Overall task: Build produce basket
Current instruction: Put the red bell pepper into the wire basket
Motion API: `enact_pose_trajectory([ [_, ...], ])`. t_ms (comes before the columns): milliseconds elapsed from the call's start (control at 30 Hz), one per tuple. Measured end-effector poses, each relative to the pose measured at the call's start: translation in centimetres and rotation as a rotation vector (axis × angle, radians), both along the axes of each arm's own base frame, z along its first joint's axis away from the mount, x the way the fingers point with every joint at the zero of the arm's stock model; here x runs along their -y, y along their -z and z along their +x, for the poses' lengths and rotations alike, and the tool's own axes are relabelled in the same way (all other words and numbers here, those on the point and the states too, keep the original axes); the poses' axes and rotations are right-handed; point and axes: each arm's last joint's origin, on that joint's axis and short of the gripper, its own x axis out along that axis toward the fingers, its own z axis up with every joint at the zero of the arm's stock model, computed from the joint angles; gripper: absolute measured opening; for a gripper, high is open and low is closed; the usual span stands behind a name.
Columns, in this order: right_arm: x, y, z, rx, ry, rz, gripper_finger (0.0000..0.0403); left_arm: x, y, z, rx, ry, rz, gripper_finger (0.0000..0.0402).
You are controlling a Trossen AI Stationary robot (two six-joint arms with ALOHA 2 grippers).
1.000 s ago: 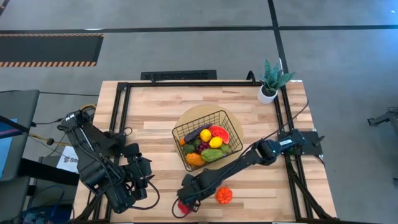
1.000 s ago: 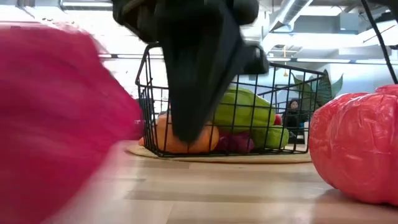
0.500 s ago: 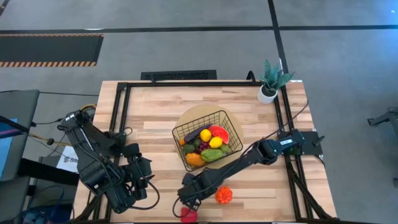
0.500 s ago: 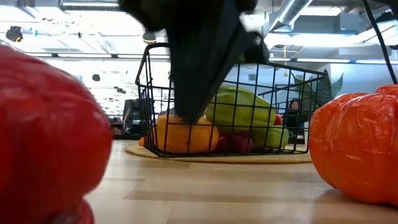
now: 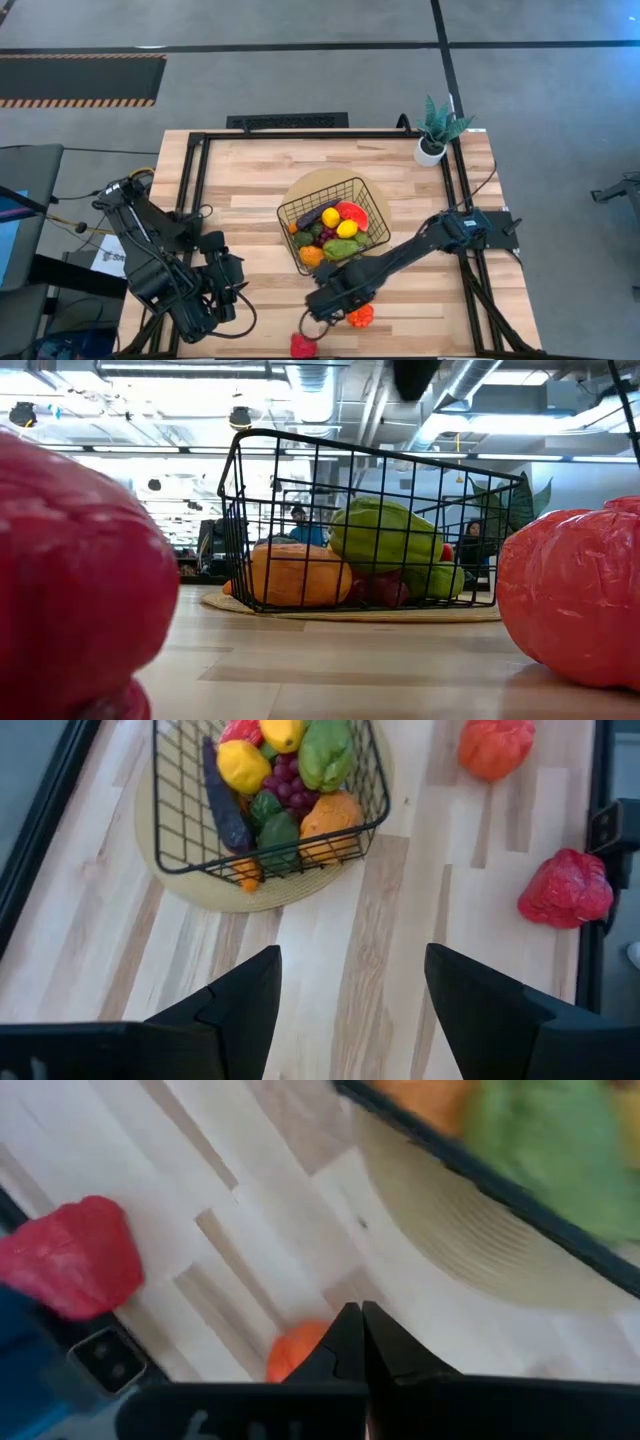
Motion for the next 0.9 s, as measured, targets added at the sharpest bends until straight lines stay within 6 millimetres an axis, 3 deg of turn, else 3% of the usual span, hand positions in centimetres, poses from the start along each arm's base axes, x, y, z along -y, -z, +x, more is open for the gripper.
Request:
enact_pose_trajectory([
  [167, 0.2, -4.8, -3.2, 0.096, 0.038, 0.008, 0.0012, 0.4, -0.1, 0.3, 0.022, 0.049, -0.010, 0.0234],
  [400, 0.5, -9.4, -6.4, 0.247, 0.070, 0.014, 0.0040, 1.0, -0.3, 0.8, 0.053, 0.122, -0.038, 0.0234],
  [667, 2.1, -12.5, -8.5, 0.326, 0.013, 0.018, 0.0092, 1.2, -0.4, 0.9, 0.074, 0.090, -0.076, 0.0234],
  [900, 3.5, -13.3, -8.5, 0.301, -0.088, 0.055, 0.0182, 1.7, 1.1, 1.5, 0.104, 0.028, -0.136, 0.0234],
])
